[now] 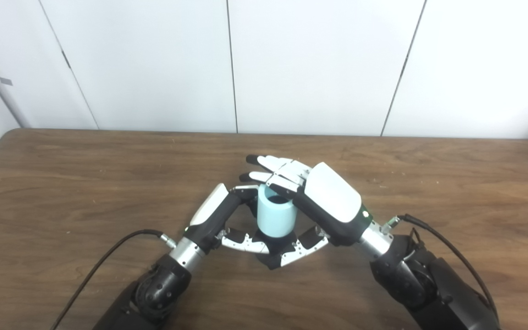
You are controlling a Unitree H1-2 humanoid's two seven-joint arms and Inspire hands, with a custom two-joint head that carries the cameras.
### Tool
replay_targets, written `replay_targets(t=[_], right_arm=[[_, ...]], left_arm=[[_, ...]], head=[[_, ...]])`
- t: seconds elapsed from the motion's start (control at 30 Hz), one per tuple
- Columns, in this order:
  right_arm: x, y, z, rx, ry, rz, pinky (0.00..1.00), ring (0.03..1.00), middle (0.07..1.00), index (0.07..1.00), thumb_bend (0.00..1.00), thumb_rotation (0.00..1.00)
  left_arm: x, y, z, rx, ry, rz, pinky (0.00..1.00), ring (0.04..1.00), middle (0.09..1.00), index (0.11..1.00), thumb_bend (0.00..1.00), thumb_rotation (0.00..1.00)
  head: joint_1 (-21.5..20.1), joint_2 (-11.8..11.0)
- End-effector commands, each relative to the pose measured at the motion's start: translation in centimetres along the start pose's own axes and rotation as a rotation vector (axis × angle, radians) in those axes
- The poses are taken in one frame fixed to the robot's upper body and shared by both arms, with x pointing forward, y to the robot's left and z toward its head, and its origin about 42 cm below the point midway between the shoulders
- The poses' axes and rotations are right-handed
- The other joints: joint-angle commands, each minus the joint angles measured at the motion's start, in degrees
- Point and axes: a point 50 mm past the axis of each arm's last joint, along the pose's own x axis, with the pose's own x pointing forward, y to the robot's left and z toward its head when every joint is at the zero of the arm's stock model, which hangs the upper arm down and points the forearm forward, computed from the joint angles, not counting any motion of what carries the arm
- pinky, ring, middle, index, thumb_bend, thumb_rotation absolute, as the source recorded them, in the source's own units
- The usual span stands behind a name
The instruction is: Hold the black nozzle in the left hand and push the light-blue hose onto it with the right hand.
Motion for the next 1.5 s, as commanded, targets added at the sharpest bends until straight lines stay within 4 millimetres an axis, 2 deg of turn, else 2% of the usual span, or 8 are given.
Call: replay_targets(t=[0.0,0.27,0.47,0.67,0.8,1.07,1.37,1.47], right_arm=[[-1.4,1.2,-0.1,0.007,0.009,0.123,0.84,0.906,0.938,0.873,0.77,0.33],[-0.3,0.3,0.8,-0.053,-0.046,0.129,0.84,0.905,0.934,0.867,0.76,0.32],[2.1,-3.7,1.7,-0.140,-0.122,-0.038,0.87,0.918,0.941,0.862,0.76,0.35],[4.1,-6.8,4.0,-0.194,-0.197,-0.272,0.87,0.943,0.973,0.875,0.80,0.38],[4.7,-8.4,5.0,-0.208,-0.219,-0.431,0.89,0.958,0.994,0.911,0.78,0.45],[2.8,-7.9,5.3,-0.172,-0.129,-0.383,0.83,0.943,0.994,0.936,0.77,0.50],[1.7,-7.2,4.0,-0.162,-0.081,-0.357,0.81,0.947,0.992,0.930,0.78,0.51],[-0.2,-7.2,2.5,-0.099,-0.007,-0.409,0.84,0.949,0.993,0.930,0.77,0.52]], left_arm=[[-2.9,-1.9,-2.7,0.029,0.148,-0.113,0.42,0.375,0.353,0.472,0.52,0.08],[-3.0,-2.1,-2.7,0.033,0.145,-0.109,0.39,0.368,0.351,0.472,0.52,0.08],[-3.0,-2.1,-2.8,0.029,0.144,-0.108,0.36,0.348,0.345,0.472,0.52,0.09],[-2.8,-2.2,-2.8,0.027,0.145,-0.109,0.48,0.489,0.399,0.471,0.52,0.09],[-2.8,-2.2,-2.8,0.029,0.144,-0.107,0.42,0.372,0.360,0.472,0.52,0.08],[-2.9,-2.2,-2.7,0.037,0.141,-0.107,0.36,0.358,0.342,0.472,0.52,0.08],[-2.9,-2.2,-2.8,0.031,0.142,-0.112,0.36,0.350,0.341,0.472,0.52,0.08],[-2.8,-2.0,-2.8,0.028,0.140,-0.108,0.39,0.367,0.342,0.472,0.52,0.08]], head=[[0.0,0.1],[0.1,-0.1],[-0.1,-0.2],[0.0,-0.3],[-0.1,-0.3],[0.0,-0.2],[-0.1,-0.2],[-0.1,-0.4]])
